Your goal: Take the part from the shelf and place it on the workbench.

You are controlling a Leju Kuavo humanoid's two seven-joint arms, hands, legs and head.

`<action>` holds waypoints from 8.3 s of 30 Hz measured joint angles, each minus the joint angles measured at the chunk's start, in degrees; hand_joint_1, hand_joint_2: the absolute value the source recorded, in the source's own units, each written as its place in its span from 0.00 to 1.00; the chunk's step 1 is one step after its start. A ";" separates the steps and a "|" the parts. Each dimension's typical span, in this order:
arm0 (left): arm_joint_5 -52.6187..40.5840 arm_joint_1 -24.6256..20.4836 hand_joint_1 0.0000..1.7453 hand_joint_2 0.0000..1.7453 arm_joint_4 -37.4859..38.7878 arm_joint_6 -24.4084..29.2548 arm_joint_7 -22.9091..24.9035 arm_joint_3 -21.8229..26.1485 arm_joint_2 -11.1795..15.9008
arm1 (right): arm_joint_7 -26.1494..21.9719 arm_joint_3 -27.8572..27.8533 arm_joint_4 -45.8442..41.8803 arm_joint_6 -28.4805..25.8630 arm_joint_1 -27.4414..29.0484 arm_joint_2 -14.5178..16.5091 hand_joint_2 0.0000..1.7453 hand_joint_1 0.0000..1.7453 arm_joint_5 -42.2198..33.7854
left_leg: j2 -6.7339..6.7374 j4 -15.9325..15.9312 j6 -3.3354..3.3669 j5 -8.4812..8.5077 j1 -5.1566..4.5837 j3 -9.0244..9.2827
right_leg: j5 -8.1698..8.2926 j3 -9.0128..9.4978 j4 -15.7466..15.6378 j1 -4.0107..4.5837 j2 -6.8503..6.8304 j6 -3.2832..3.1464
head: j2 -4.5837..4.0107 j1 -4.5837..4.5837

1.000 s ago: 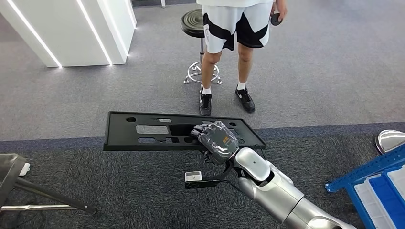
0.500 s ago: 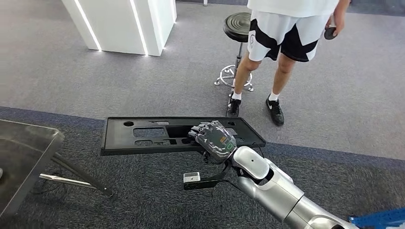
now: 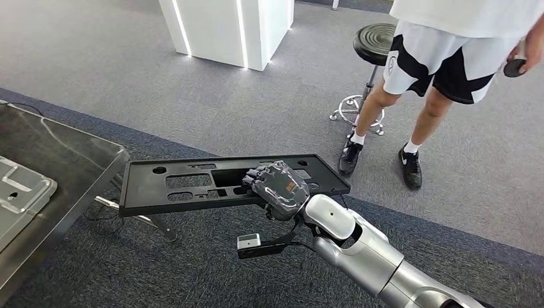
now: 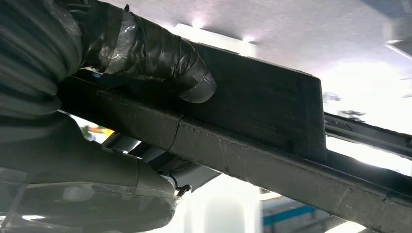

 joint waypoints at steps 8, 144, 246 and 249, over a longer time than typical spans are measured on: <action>-2.63 0.01 0.00 1.00 0.00 -0.31 -0.24 1.23 0.08 | 1.15 3.92 -1.81 4.82 -3.66 2.37 1.00 1.00 1.12 | -1.49 -7.24 2.84 2.09 -0.35 3.70 | -3.56 -1.10 4.55 -0.30 2.40 2.02 | 0.00 0.02; -16.45 -1.73 0.00 1.00 0.00 1.41 -0.84 16.71 -0.66 | 9.49 16.00 -9.25 17.48 -22.40 2.69 1.00 1.00 8.26 | -5.29 -6.25 0.77 0.43 0.88 4.27 | 0.95 -2.53 1.34 -1.57 6.87 3.11 | 0.00 0.00; -16.45 -2.22 0.00 1.00 -0.02 2.72 -0.75 16.60 -1.62 | 11.45 5.82 11.81 7.00 -15.14 4.50 1.00 1.00 9.93 | -1.79 8.53 -0.76 -5.03 0.50 -3.11 | 1.63 -1.07 -0.77 -0.25 5.20 -0.54 | 0.00 -0.20; -16.79 -2.32 0.00 1.00 -0.02 2.81 -0.63 16.51 -1.59 | 11.00 5.42 13.95 7.01 -14.97 5.63 1.00 1.00 9.93 | -1.65 -2.09 -0.77 0.88 0.61 1.29 | 0.47 -0.48 0.08 -0.31 5.32 0.17 | 0.00 -0.20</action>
